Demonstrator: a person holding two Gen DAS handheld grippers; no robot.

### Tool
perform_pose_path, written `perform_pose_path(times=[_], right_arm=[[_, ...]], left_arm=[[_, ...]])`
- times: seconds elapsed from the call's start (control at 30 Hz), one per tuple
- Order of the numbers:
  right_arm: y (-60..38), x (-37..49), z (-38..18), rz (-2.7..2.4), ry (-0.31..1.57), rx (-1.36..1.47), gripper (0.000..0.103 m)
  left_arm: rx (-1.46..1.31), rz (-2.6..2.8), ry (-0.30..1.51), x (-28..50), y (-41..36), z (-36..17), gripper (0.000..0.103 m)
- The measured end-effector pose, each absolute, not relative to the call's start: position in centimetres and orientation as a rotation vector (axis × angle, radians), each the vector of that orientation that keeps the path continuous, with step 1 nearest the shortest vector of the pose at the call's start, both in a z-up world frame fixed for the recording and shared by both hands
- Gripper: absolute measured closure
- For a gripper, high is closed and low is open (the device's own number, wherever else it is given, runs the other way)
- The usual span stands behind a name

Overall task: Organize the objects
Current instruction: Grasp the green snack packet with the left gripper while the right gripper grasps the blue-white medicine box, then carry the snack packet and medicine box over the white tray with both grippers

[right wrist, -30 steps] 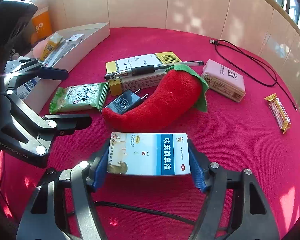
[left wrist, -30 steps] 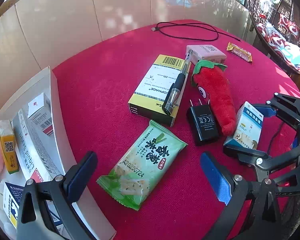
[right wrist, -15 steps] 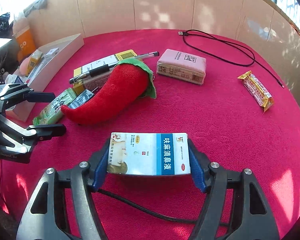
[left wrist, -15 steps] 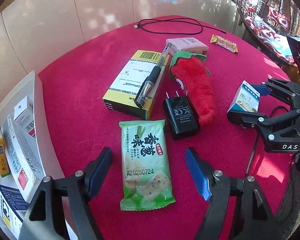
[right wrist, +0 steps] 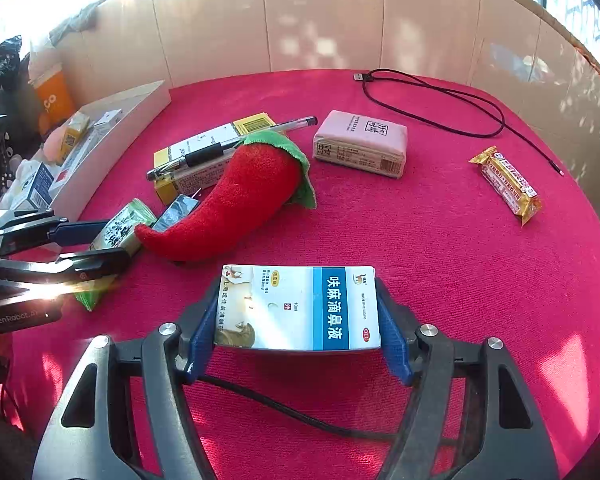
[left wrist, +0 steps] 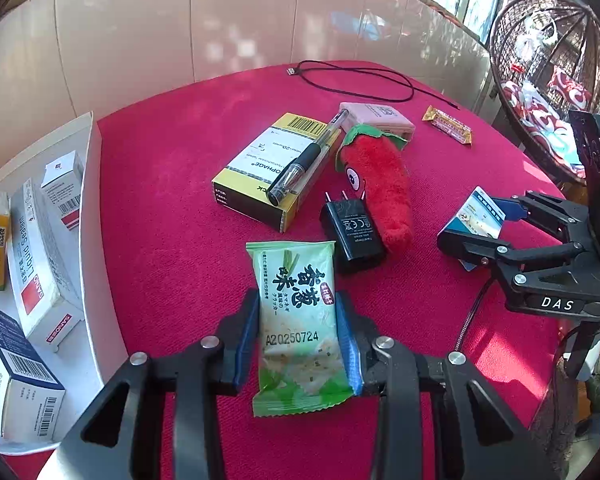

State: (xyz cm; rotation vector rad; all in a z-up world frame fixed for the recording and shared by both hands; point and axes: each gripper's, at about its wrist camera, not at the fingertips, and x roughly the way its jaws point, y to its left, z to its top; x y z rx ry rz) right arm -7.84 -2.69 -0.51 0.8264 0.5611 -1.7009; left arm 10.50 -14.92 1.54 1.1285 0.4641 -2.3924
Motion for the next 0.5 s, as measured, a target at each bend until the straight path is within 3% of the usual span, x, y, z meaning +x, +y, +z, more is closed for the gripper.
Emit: perform_pose_path(times=[0.5], right_arm=[[-1.1,-6.6,4.3,-1.751,0.443,0.716,0.034]], left_arm=[[0.829,-2.434,0.325,13.2,-12.3,7.0,0.066]])
